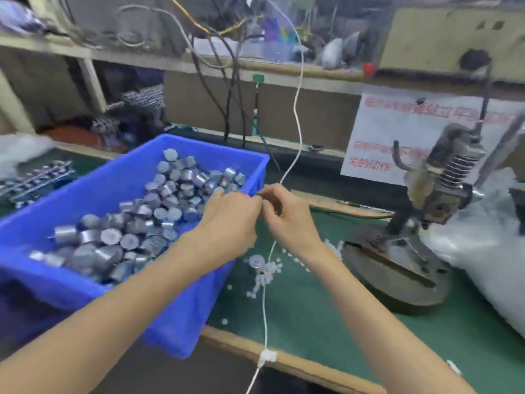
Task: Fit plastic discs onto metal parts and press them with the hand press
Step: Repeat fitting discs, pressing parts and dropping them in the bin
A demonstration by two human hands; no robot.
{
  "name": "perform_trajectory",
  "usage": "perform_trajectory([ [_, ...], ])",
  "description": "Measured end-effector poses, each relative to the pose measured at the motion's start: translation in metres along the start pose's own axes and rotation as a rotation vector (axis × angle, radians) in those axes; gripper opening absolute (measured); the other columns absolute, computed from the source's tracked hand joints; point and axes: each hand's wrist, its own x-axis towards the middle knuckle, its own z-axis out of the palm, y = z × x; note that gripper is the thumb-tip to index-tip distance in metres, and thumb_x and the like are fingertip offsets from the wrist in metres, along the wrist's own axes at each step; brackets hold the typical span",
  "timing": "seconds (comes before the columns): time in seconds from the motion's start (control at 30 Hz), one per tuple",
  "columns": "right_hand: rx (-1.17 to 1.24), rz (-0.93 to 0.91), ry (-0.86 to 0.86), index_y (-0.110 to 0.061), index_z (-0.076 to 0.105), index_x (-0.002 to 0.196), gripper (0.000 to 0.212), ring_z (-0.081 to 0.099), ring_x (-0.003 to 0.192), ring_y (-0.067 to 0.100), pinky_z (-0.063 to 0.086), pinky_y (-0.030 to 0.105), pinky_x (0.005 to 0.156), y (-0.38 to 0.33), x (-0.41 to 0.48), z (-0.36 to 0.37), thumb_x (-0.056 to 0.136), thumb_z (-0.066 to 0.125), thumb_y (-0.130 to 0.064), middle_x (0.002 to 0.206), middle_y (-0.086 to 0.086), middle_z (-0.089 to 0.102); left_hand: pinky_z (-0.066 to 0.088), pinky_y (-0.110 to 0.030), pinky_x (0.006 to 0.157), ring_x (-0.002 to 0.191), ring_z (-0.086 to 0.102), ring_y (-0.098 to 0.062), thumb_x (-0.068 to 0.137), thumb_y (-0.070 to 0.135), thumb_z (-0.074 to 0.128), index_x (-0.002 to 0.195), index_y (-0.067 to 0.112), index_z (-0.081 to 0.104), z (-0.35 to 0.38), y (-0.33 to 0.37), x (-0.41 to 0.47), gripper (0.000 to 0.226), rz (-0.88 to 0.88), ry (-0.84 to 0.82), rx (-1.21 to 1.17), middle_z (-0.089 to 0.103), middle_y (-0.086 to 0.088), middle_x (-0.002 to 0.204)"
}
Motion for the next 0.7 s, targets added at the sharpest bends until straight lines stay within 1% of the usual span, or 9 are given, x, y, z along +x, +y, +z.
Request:
perform_trajectory([
  [0.07, -0.018, -0.064, -0.136, -0.007, 0.064, 0.096, 0.014, 0.048, 0.061, 0.007, 0.039, 0.025, 0.064, -0.017, 0.015, 0.029, 0.087, 0.055, -0.004, 0.075, -0.002, 0.064, 0.024, -0.032, 0.072, 0.107, 0.057, -0.027, 0.088, 0.017, 0.047, 0.098, 0.021, 0.052, -0.003, -0.036, -0.012, 0.013, -0.091, -0.056, 0.039, 0.064, -0.005, 0.108],
  [0.13, -0.118, -0.134, -0.368, -0.008, 0.063, 0.099, 0.014, 0.050, 0.068, 0.018, 0.037, 0.028, 0.065, -0.033, 0.027, 0.054, 0.088, 0.054, -0.011, 0.079, 0.005, 0.067, 0.025, -0.031, 0.071, 0.104, 0.058, -0.027, 0.087, 0.017, 0.048, 0.100, 0.022, 0.054, -0.001, -0.069, -0.027, 0.016, -0.155, -0.161, 0.072, 0.063, -0.005, 0.106],
  [0.27, -0.556, -0.181, -0.921, -0.014, 0.064, 0.106, 0.023, 0.055, 0.083, 0.022, 0.041, 0.030, 0.067, -0.061, 0.043, 0.086, 0.087, 0.055, -0.023, 0.089, 0.001, 0.062, 0.046, -0.031, 0.075, 0.100, 0.058, -0.023, 0.082, 0.021, 0.060, 0.110, 0.018, 0.058, 0.015, -0.106, -0.058, 0.028, -0.183, -0.648, -0.010, 0.060, -0.003, 0.109],
  [0.33, -0.670, -0.126, -1.144, -0.012, 0.067, 0.102, 0.020, 0.058, 0.069, 0.016, 0.045, 0.026, 0.060, -0.069, 0.046, 0.097, 0.084, 0.062, -0.020, 0.072, -0.003, 0.061, 0.052, -0.035, 0.083, 0.097, 0.060, -0.022, 0.078, 0.029, 0.070, 0.110, 0.018, 0.059, 0.025, -0.110, -0.066, 0.035, -0.149, -0.867, -0.125, 0.063, -0.002, 0.106],
  [0.37, -0.705, -0.105, -1.224, -0.012, 0.068, 0.095, 0.015, 0.055, 0.059, 0.011, 0.043, 0.023, 0.054, -0.071, 0.045, 0.104, 0.083, 0.065, -0.020, 0.063, -0.006, 0.057, 0.052, -0.036, 0.083, 0.097, 0.060, -0.022, 0.077, 0.030, 0.071, 0.108, 0.016, 0.058, 0.029, -0.110, -0.068, 0.036, -0.138, -0.907, -0.153, 0.063, -0.002, 0.105],
  [0.4, -0.743, -0.101, -1.272, -0.014, 0.066, 0.085, 0.007, 0.051, 0.054, 0.009, 0.041, 0.022, 0.052, -0.071, 0.043, 0.110, 0.081, 0.067, -0.020, 0.058, -0.008, 0.054, 0.052, -0.035, 0.080, 0.095, 0.060, -0.023, 0.077, 0.029, 0.071, 0.103, 0.016, 0.057, 0.033, -0.111, -0.067, 0.032, -0.135, -0.899, -0.153, 0.063, -0.003, 0.103],
  [0.47, -0.813, -0.113, -1.303, -0.022, 0.054, 0.068, 0.017, 0.050, 0.055, 0.009, 0.042, 0.023, 0.055, -0.070, 0.040, 0.120, 0.080, 0.067, -0.021, 0.061, -0.008, 0.053, 0.048, -0.033, 0.069, 0.086, 0.057, -0.022, 0.081, 0.023, 0.065, 0.094, 0.016, 0.056, 0.035, -0.112, -0.063, 0.018, -0.147, -0.797, -0.090, 0.059, -0.004, 0.094],
  [0.53, -0.836, -0.119, -1.293, -0.023, 0.045, 0.066, 0.026, 0.050, 0.058, 0.010, 0.042, 0.025, 0.057, -0.067, 0.039, 0.125, 0.079, 0.067, -0.022, 0.066, -0.007, 0.052, 0.042, -0.030, 0.064, 0.083, 0.053, -0.022, 0.084, 0.018, 0.062, 0.098, 0.014, 0.058, 0.036, -0.112, -0.060, 0.016, -0.171, -0.721, 0.014, 0.055, -0.006, 0.097],
  [0.7, -0.767, -0.146, -1.202, -0.018, 0.041, 0.062, 0.030, 0.047, 0.052, 0.014, 0.035, 0.024, 0.046, -0.065, 0.038, 0.124, 0.082, 0.064, -0.015, 0.063, -0.001, 0.047, 0.038, -0.029, 0.070, 0.104, 0.056, -0.027, 0.089, 0.013, 0.056, 0.117, 0.009, 0.056, 0.040, -0.112, -0.056, 0.028, -0.129, -0.683, 0.100, 0.048, -0.009, 0.121],
])
